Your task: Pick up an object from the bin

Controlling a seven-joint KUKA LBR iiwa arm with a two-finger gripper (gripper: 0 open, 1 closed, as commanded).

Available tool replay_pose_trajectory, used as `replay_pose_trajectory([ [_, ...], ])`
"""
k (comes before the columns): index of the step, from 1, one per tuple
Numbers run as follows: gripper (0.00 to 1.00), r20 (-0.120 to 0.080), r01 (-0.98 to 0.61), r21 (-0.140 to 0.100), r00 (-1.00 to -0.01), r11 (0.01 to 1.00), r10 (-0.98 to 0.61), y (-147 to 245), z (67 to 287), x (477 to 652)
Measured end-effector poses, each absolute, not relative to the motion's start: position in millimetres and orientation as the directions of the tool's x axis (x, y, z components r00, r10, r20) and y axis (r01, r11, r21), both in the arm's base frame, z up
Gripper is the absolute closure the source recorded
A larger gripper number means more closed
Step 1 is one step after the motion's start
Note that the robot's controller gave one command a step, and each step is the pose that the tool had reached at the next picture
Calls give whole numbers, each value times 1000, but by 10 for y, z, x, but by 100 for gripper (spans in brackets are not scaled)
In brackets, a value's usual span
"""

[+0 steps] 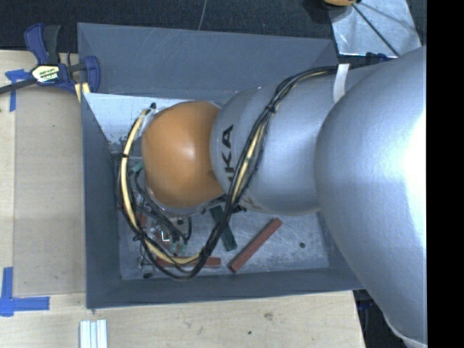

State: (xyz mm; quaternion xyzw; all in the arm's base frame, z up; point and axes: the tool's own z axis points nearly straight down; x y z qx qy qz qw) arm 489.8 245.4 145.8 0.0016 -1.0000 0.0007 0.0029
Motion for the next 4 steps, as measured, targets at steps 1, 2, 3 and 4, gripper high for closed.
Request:
replay_pose_trajectory([
  [1, 0, -2, 1, 1, -1000, 1000, 1, 2444, 1502, 4923],
  [2, 0, -7, 340, 6, -940, 940, 340, 2259, 960, 5357],
  [3, 0, -1, 400, -1, -916, 916, 400, 2263, 718, 5502],
  [4, 0, -1, 293, 1, -956, 956, 293, 2280, 715, 5385],
])
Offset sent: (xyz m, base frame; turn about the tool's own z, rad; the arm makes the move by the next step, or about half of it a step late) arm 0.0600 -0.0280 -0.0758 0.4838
